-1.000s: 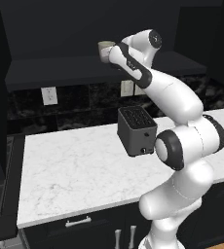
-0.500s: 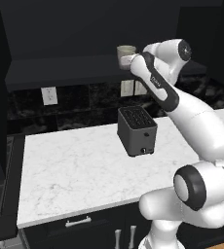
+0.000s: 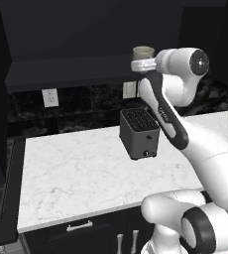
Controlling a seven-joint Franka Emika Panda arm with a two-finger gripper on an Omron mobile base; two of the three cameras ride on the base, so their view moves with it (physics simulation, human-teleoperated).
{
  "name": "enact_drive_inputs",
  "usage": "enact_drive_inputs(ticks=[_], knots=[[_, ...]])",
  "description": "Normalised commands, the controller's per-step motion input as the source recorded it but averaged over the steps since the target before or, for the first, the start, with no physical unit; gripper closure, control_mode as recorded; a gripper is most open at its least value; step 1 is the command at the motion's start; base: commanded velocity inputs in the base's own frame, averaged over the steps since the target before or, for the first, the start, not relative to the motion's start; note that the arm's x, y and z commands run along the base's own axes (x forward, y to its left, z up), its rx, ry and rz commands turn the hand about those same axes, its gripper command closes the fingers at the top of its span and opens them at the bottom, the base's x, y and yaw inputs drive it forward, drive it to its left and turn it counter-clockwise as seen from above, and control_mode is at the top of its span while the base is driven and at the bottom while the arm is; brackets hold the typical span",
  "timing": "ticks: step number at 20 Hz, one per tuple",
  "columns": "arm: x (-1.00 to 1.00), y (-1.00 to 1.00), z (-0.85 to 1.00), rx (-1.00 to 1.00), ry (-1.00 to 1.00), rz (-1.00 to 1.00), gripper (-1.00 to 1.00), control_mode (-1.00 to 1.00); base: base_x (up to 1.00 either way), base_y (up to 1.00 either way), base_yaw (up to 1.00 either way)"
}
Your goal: Gather all objects into one cabinet and sort the glasses and bowls to opposite sides.
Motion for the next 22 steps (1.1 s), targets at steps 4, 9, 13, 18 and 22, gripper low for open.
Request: enact_drive_inputs(ticks=[4,9,13,18,22], knots=[[-0.69,-0.02,0.30,0.00,0.00,-0.19,1.00,-1.00,0.00,0.00,0.00],[-0.83,-0.07,0.24,0.00,0.01,-0.05,1.00,-1.00,0.00,0.00,0.00],[-1.00,-0.10,0.06,0.00,0.05,0.00,1.00,-1.00,0.00,0.00,0.00],[-0.83,-0.11,0.00,0.01,0.13,0.00,1.00,-1.00,0.00,0.00,0.00],[-0.73,-0.04,-0.15,0.00,0.14,0.00,1.00,-1.00,0.00,0.00,0.00]])
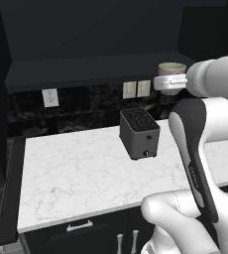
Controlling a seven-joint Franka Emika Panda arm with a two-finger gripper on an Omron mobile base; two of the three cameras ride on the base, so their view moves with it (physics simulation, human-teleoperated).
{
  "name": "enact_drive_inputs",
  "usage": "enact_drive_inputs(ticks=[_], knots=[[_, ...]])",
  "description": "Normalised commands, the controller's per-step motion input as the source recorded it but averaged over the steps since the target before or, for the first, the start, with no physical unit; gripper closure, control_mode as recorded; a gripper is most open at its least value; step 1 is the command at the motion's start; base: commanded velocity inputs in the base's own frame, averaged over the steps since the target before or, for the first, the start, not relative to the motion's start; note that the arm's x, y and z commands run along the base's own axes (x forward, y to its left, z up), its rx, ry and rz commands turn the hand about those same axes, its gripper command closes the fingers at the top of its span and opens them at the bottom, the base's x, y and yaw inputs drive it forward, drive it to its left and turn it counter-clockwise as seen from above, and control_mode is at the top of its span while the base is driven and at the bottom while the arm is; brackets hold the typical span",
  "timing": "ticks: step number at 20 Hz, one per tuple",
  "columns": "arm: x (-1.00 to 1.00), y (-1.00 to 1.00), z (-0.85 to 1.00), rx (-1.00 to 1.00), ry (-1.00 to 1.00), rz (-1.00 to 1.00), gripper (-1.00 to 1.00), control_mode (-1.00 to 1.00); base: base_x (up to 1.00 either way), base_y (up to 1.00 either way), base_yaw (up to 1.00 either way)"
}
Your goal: Gather all objects into one cabinet and sort the glasses and bowls to opposite sides.
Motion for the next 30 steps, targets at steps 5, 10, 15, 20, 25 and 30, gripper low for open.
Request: enact_drive_inputs(ticks=[5,10,15,20,25,30], knots=[[-0.24,-0.03,-0.17,0.00,0.00,0.00,1.00,-1.00,0.00,0.00,0.00],[0.00,-0.01,-0.33,0.00,-0.04,0.02,1.00,-1.00,0.00,0.00,0.00],[-0.01,-0.01,-0.30,0.01,0.00,0.05,1.00,-1.00,0.00,0.00,0.00],[-0.10,-0.01,-0.15,0.02,0.00,0.05,1.00,-1.00,0.00,0.00,0.00],[-0.03,0.00,0.00,0.00,0.00,0.01,1.00,-1.00,0.00,0.00,0.00],[-0.01,0.00,0.00,0.00,0.00,0.00,1.00,-1.00,0.00,0.00,0.00]])
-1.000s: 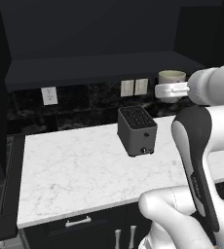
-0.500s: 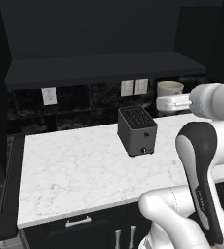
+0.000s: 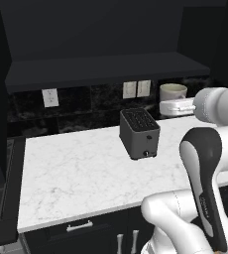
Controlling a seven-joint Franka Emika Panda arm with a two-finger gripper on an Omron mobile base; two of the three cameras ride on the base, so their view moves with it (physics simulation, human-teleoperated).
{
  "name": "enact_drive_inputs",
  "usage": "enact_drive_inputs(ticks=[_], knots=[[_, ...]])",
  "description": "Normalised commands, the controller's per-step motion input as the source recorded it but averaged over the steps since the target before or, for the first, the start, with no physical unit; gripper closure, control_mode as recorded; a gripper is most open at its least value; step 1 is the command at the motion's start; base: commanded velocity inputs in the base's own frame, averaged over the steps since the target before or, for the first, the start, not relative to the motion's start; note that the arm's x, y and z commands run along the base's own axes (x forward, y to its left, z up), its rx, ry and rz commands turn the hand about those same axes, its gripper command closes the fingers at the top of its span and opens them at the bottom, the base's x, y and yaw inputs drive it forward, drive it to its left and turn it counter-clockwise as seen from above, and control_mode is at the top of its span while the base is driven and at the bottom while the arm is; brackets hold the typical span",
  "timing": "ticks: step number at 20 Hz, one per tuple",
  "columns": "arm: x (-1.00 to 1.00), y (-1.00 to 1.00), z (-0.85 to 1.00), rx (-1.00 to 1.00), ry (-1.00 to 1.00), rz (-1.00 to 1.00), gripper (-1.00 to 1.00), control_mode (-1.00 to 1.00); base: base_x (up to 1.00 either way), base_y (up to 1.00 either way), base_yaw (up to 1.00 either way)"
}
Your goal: Gather all objects into one cabinet and sort the glasses and bowls to opposite sides.
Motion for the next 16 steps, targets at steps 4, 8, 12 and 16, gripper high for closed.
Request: enact_drive_inputs(ticks=[4,8,12,16], knots=[[-0.02,0.00,0.00,0.00,0.00,0.00,1.00,1.00,-0.12,0.00,0.00],[0.00,0.00,0.00,0.00,0.00,0.00,1.00,1.00,-0.83,-0.03,0.00],[0.00,0.00,0.00,0.00,0.00,0.00,1.00,1.00,-1.00,-0.08,0.01],[0.00,0.00,0.00,0.00,0.00,0.00,1.00,1.00,-0.98,-0.01,0.15]])
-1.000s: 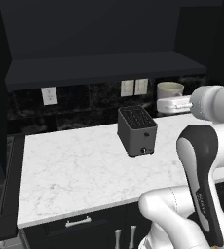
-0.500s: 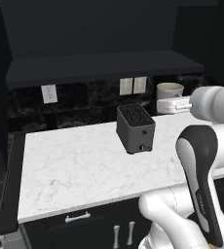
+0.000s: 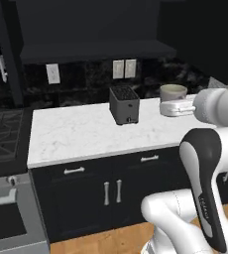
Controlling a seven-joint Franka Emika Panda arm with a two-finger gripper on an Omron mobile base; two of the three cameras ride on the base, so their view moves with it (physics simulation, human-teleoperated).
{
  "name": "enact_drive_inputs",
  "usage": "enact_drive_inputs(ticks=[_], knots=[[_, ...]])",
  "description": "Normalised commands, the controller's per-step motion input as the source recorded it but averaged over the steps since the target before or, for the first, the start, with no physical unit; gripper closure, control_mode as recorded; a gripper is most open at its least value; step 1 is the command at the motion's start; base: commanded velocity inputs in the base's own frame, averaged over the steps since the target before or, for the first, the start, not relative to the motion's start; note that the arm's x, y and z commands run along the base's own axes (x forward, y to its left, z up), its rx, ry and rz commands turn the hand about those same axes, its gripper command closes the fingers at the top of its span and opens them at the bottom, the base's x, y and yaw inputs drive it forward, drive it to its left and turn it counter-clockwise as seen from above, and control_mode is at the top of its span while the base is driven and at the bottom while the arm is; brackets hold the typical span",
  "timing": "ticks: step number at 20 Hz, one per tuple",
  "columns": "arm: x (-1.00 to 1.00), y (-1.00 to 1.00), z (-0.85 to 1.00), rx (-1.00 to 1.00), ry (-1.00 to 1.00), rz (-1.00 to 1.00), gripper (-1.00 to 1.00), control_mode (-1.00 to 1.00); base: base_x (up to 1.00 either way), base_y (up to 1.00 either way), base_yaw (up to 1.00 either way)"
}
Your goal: Gather all objects into one cabinet and sort the glasses and bowls to opposite sides.
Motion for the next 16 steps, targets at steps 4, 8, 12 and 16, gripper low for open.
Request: enact_drive_inputs(ticks=[4,8,12,16], knots=[[0.00,0.00,0.00,0.00,0.00,0.00,1.00,1.00,-0.70,0.13,0.54],[0.00,0.00,0.00,0.00,0.00,0.00,1.00,1.00,-0.36,0.41,0.93],[0.00,0.00,0.00,0.00,0.00,0.00,1.00,1.00,-0.28,0.42,0.98],[0.00,0.00,0.00,0.00,0.00,0.00,1.00,1.00,-0.13,0.56,0.92]])
